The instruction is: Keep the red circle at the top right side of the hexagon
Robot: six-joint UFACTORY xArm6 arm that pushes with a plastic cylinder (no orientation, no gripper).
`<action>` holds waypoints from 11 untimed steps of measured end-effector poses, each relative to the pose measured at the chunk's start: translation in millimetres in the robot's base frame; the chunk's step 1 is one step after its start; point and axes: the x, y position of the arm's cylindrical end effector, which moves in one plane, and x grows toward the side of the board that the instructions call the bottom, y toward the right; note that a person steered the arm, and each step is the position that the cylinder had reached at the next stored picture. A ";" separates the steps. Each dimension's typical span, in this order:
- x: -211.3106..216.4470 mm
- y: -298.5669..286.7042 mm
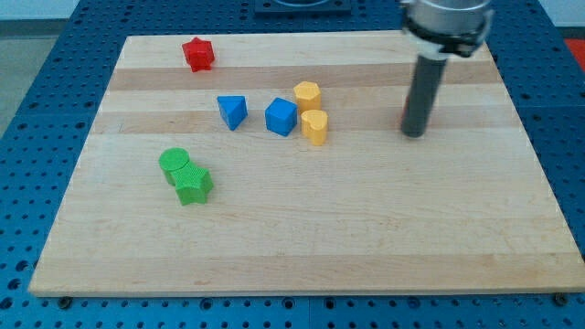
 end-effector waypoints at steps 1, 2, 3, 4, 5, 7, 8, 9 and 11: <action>-44.7 7.8; -85.3 1.9; -75.2 22.3; -58.9 75.6; -83.8 104.3; -127.0 -41.2; -129.4 -92.7; -131.5 -92.7; -144.9 -132.4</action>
